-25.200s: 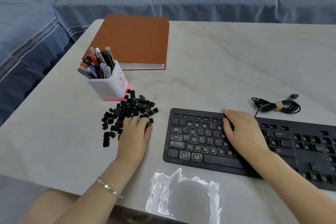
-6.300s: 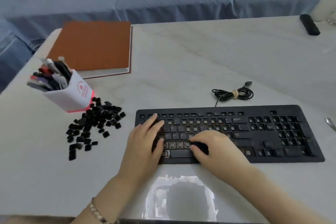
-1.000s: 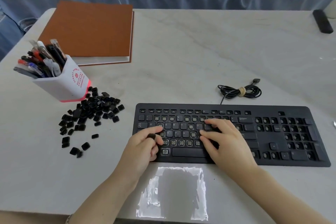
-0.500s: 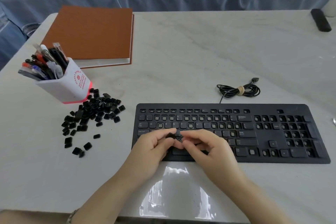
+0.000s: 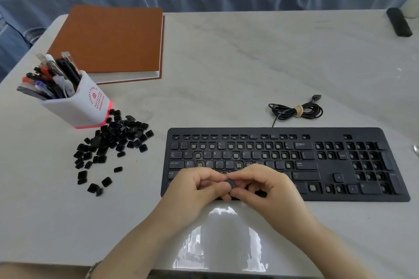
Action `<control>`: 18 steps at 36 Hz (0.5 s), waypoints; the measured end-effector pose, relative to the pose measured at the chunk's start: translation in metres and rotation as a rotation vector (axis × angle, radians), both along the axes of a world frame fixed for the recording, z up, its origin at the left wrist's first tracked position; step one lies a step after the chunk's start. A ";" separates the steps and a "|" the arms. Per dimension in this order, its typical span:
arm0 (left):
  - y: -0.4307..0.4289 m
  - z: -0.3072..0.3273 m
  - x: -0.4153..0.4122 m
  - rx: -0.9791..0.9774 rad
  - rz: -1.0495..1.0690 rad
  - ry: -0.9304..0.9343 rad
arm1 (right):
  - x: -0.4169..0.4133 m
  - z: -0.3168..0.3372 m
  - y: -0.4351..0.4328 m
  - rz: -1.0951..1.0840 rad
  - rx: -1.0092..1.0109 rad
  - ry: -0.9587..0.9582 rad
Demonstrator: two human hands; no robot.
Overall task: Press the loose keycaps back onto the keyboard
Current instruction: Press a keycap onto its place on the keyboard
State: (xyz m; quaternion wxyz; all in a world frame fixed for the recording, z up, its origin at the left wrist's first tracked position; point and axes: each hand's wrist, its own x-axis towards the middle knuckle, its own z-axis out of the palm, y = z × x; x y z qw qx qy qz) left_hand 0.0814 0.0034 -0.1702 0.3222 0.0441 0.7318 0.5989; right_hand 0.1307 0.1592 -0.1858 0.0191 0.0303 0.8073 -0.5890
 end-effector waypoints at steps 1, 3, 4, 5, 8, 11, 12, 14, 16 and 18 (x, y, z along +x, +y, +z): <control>0.000 0.001 0.001 0.008 0.005 0.000 | 0.000 -0.001 0.000 0.000 0.001 -0.006; 0.002 0.001 0.003 0.025 0.056 0.004 | 0.001 -0.001 -0.001 -0.026 -0.021 0.008; 0.002 0.000 0.003 0.030 0.108 0.001 | 0.002 -0.001 -0.001 -0.054 -0.042 0.026; 0.002 -0.002 0.003 0.031 0.171 -0.010 | 0.002 -0.001 -0.001 -0.089 -0.062 0.046; 0.000 -0.006 -0.002 0.018 0.323 -0.062 | 0.003 0.004 -0.001 -0.170 -0.125 0.125; -0.003 -0.008 -0.005 -0.017 0.374 -0.096 | 0.002 0.011 0.000 -0.174 -0.153 0.203; -0.004 -0.009 -0.005 -0.015 0.385 -0.102 | 0.002 0.014 0.000 -0.172 -0.159 0.217; -0.004 -0.010 -0.005 0.003 0.406 -0.118 | 0.002 0.016 0.001 -0.168 -0.154 0.233; -0.004 -0.010 -0.004 0.018 0.413 -0.139 | 0.002 0.019 0.001 -0.164 -0.139 0.230; -0.004 -0.010 -0.004 0.022 0.406 -0.138 | 0.001 0.022 0.000 -0.171 -0.139 0.197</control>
